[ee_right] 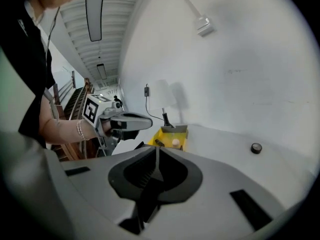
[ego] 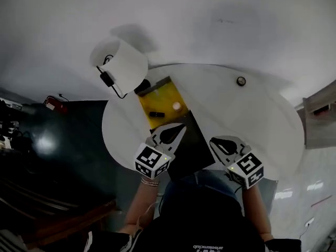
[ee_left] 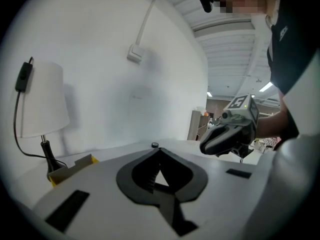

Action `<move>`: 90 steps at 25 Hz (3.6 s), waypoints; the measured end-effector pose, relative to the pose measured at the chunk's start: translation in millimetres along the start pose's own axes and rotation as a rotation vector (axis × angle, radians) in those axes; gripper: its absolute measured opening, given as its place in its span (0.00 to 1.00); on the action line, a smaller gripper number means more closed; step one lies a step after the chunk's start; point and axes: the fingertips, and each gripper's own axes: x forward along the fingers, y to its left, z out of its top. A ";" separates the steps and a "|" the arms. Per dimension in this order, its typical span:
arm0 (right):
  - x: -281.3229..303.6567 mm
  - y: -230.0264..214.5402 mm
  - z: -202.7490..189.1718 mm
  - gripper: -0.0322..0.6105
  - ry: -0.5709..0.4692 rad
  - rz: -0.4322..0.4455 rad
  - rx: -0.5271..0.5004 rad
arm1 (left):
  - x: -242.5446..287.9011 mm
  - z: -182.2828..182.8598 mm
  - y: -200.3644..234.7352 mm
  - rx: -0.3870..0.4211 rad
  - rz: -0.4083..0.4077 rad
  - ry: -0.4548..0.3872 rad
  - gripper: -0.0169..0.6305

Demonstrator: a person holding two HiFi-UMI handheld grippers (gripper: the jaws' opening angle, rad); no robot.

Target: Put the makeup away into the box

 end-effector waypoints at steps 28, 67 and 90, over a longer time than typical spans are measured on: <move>-65.9 40.9 -8.5 0.09 -0.148 -0.310 0.024 | -96.5 -42.4 -83.1 0.028 -0.162 -0.005 0.05; -77.3 -165.6 22.2 0.09 -0.043 -0.325 -0.057 | 29.1 -25.9 -66.3 -0.138 0.051 0.053 0.05; -47.2 -287.1 9.8 0.19 0.029 -0.267 -0.020 | 125.6 -22.9 -37.0 -0.263 0.205 0.129 0.05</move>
